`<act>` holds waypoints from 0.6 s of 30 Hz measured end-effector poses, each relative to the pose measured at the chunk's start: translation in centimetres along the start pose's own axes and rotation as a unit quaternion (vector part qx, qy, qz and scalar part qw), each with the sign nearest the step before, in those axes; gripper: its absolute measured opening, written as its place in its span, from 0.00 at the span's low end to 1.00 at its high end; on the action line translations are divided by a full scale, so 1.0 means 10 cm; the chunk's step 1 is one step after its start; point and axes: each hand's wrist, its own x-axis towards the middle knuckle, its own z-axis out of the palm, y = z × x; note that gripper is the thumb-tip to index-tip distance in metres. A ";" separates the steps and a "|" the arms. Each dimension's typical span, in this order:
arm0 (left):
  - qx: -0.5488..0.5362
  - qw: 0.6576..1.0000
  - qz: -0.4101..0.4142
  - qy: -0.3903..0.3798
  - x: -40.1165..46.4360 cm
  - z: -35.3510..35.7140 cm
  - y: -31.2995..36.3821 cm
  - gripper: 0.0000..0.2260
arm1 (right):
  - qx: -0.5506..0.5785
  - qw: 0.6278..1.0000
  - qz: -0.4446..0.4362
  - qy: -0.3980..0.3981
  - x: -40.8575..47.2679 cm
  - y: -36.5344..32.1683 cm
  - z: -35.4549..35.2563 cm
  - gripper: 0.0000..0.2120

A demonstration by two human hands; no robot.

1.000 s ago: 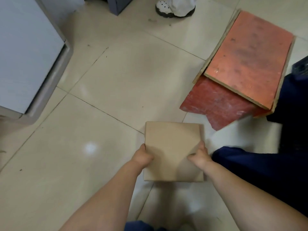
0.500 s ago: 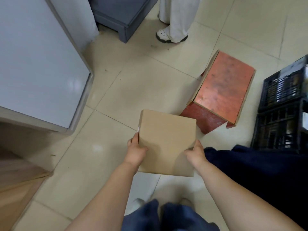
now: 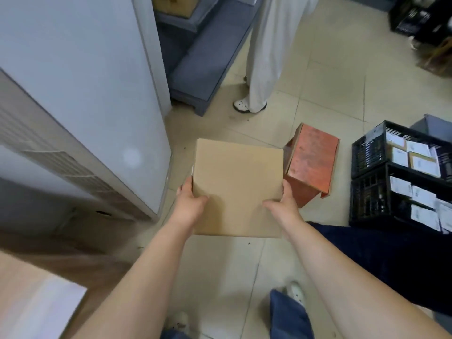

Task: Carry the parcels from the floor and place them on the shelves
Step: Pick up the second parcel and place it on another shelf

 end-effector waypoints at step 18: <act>-0.056 0.996 0.064 -0.010 -1.68 -1.54 0.98 0.26 | 0.117 0.987 -0.110 -0.003 -1.96 -1.10 -0.23 0.35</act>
